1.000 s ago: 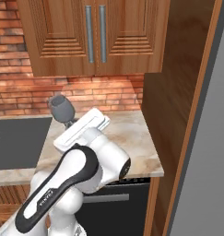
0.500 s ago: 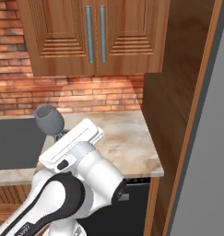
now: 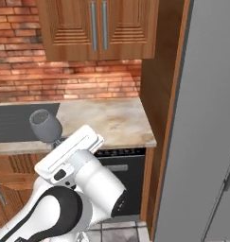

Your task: Retrieve the wine glasses from the counter and place one next to each plate.

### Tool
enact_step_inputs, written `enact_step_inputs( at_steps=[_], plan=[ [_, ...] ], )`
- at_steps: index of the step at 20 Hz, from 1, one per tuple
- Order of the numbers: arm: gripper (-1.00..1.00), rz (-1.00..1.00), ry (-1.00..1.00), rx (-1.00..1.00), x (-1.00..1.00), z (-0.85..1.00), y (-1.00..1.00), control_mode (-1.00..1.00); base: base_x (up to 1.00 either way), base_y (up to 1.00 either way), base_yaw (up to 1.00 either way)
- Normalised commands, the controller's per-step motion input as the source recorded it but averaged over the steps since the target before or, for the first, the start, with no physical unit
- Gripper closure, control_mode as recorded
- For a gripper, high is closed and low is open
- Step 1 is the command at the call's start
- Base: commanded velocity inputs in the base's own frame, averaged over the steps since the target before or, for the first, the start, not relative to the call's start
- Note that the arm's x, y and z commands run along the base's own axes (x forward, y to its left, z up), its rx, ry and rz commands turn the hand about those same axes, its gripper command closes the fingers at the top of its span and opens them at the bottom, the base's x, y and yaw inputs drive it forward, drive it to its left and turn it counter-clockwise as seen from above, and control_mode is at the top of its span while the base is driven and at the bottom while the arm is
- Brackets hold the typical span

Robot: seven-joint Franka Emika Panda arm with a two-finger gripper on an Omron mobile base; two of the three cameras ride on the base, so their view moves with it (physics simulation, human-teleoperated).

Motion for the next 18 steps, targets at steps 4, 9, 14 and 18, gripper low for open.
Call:
enact_step_inputs(
  at_steps=[4, 9, 14, 18],
  plan=[
    [1.00, 0.00, 0.00, 0.00, 0.00, 0.00, 0.00, 1.00, -0.95, 0.00, -0.03],
    [1.00, 0.00, 0.00, 0.00, 0.00, 0.00, 0.00, 1.00, -0.54, -0.26, -0.47],
    [1.00, 0.00, 0.00, 0.00, 0.00, 0.00, 0.00, 1.00, 0.00, 0.00, -1.00],
    [1.00, 0.00, 0.00, 0.00, 0.00, 0.00, 0.00, 1.00, 0.00, 0.00, -1.00]
  ],
)
